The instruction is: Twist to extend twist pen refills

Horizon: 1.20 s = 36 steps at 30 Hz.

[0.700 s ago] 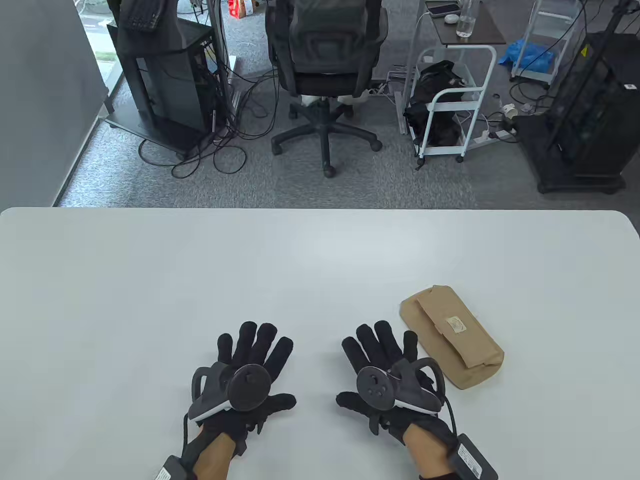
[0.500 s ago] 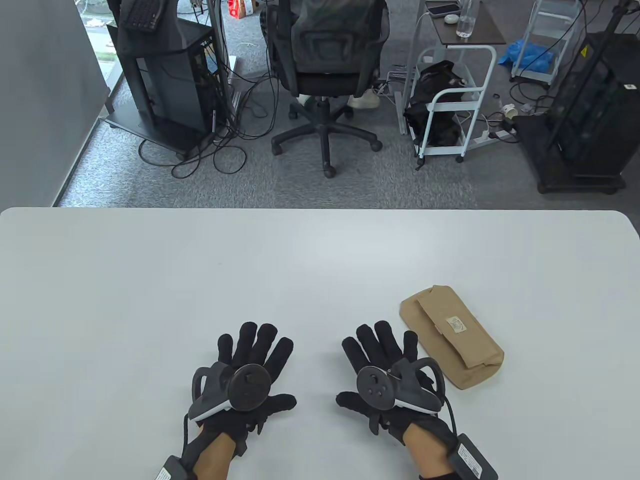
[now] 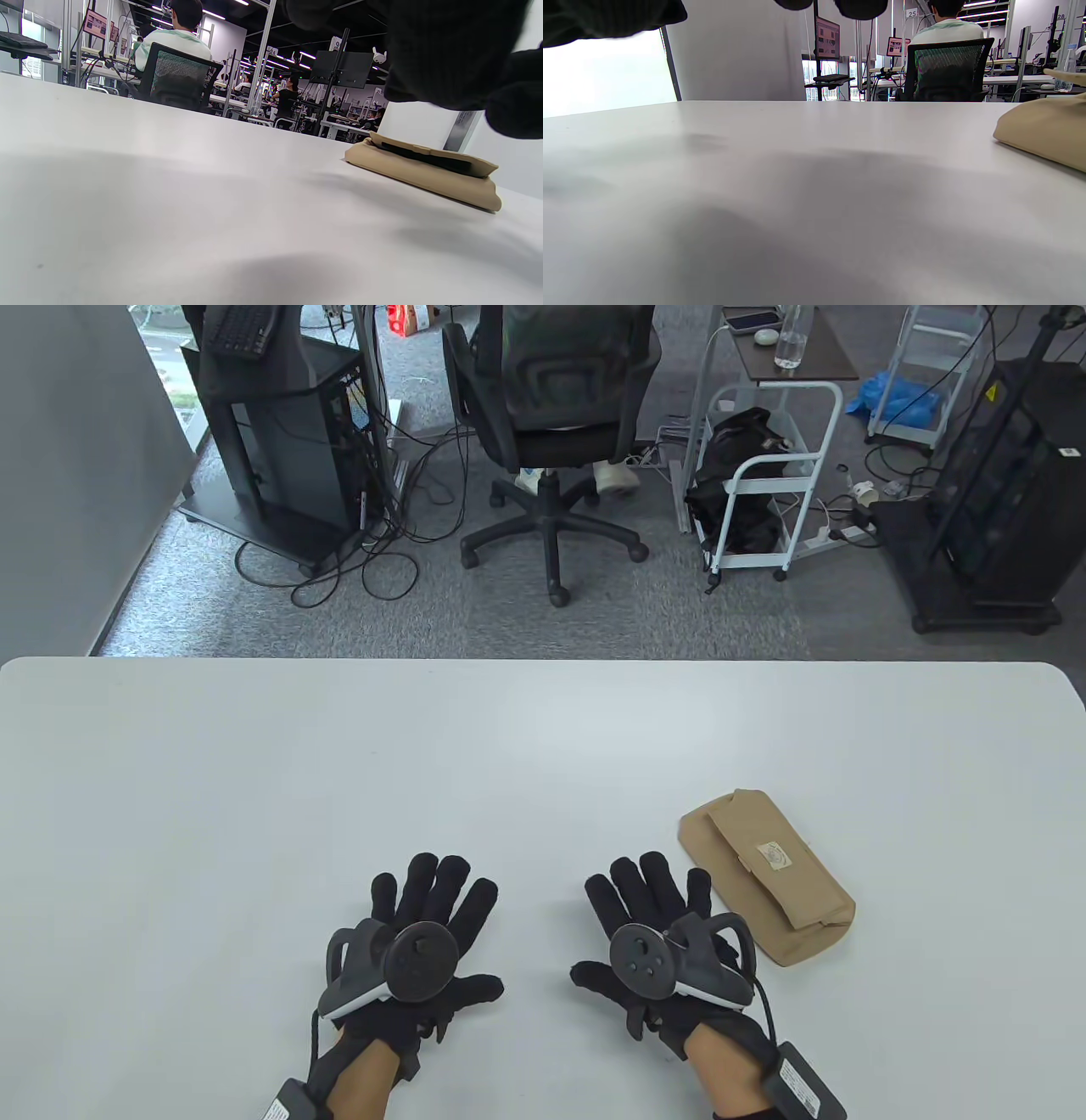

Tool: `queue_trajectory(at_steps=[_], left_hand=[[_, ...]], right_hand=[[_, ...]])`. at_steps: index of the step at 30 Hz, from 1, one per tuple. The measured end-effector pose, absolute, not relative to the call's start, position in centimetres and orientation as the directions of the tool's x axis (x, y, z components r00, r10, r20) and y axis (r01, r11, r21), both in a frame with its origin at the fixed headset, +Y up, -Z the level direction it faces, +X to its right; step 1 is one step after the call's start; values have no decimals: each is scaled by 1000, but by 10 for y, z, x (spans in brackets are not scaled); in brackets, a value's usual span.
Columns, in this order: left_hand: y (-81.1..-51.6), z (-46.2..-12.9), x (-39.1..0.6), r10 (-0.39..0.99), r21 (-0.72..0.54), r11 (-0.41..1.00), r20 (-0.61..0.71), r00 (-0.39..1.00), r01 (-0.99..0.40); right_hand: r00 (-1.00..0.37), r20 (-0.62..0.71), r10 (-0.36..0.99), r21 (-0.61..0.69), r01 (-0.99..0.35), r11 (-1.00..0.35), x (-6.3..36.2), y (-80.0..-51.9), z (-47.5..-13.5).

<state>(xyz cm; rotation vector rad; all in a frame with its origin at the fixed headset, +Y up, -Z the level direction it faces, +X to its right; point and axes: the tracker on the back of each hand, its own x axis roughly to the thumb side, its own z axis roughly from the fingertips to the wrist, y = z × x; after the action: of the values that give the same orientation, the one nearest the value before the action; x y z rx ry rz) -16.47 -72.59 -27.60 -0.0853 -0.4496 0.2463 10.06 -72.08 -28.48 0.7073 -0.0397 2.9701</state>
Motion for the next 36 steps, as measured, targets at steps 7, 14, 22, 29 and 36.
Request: queue_trajectory(at_steps=[7,14,22,29,36], left_hand=[[-725,-277,-165,261,-133,965,425,867,-226],[-720,-276,-165,269,-120,963,437,858,-240],[-719,-276,-163,269,-118,963,444,855,-242],[-717,-277,-164,268,-110,963,426,864,-245],[-718,-277,-167,276,-120,961,412,869,-248]], right_hand=[[-891,450,63,-56,-98,-994,105,-705,-282],[-929,370,1,-136,-55,-989,121,-679,-292],[-986,164,27,-78,-41,-996,166,-665,-329],[-998,-29,59,58,-61,-996,217,-675,-364],[-989,-131,70,196,-95,-976,252,-712,-385]])
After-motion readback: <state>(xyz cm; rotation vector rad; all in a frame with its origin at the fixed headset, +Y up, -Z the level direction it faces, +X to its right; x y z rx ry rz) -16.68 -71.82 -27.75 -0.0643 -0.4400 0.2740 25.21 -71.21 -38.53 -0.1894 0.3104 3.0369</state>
